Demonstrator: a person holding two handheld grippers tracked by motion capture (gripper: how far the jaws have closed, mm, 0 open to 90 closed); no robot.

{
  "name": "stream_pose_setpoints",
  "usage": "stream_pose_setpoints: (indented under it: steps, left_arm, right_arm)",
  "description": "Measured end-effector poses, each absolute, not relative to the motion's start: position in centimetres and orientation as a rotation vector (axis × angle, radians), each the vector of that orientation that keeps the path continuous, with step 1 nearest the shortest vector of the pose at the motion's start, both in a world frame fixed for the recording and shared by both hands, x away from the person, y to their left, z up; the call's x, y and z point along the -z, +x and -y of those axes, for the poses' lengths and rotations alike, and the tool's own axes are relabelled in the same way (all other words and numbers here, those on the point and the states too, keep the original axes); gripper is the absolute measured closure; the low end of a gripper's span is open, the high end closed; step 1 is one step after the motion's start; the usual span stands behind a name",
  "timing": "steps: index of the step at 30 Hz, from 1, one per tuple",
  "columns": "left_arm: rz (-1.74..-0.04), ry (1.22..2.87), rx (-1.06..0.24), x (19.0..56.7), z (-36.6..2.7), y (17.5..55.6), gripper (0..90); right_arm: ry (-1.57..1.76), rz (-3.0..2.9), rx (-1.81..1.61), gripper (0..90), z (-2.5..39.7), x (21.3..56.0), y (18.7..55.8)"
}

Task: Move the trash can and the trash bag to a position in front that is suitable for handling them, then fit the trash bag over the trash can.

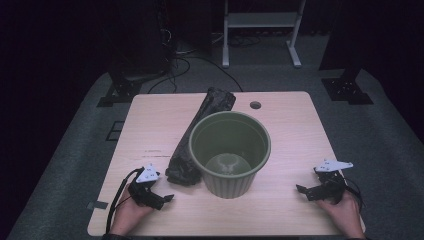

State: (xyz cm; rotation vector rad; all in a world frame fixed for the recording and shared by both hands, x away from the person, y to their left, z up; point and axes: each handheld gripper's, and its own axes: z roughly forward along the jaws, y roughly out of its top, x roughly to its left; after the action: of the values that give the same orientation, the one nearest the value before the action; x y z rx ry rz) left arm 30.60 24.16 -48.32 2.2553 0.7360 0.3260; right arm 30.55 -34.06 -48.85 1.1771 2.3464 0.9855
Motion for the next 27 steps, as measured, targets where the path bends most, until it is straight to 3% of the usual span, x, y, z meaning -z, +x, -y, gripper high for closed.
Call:
stream_pose_setpoints:
  steps: [27]
  left_arm:
    - [-0.816, 2.145, -0.297, 45.4, -23.3, 31.3, 0.0]
  right_arm:
    - [1.177, -2.346, -0.986, 0.0, 34.1, 48.9, 30.6]
